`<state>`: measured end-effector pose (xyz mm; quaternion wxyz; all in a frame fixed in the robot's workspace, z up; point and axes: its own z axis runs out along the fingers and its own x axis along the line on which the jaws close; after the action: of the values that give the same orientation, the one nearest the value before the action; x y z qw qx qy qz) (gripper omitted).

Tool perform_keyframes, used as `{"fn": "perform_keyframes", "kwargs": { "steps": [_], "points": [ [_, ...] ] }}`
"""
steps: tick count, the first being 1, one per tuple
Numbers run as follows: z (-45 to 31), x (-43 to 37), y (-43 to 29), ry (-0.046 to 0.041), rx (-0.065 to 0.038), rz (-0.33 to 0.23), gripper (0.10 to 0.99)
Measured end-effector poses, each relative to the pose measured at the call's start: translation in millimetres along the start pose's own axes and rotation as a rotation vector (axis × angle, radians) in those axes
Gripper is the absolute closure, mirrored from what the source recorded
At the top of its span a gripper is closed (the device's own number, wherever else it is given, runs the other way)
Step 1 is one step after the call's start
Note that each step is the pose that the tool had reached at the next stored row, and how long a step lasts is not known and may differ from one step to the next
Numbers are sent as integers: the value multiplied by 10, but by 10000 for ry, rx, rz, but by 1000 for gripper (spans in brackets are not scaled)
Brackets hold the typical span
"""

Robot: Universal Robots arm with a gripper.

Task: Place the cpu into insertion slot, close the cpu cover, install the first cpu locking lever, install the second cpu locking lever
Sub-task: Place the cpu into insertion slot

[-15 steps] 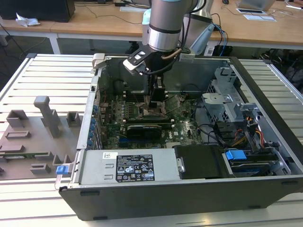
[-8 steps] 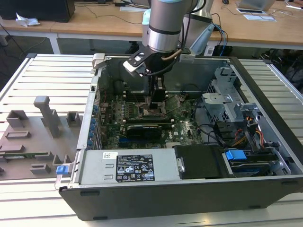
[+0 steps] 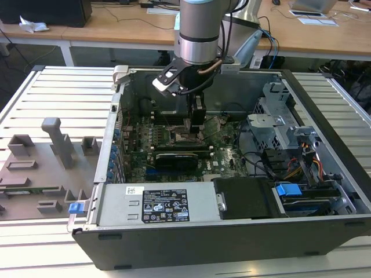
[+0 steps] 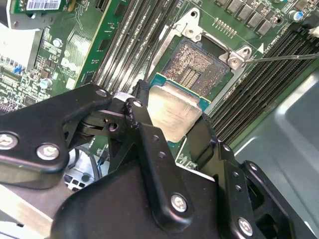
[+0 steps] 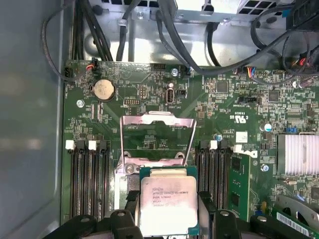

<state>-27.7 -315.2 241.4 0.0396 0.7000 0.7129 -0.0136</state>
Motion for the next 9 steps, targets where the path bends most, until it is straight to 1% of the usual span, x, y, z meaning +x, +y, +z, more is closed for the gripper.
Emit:
{"fn": "perform_keyframes", "kwargs": {
  "steps": [1, 5, 9],
  "points": [
    [0, 0, -7, 0, 0, 1, 541],
    [18, 5, -79, 0, 0, 0, 541],
    [25, 5, -88, 0, -1, 0, 541]
  ]
}}
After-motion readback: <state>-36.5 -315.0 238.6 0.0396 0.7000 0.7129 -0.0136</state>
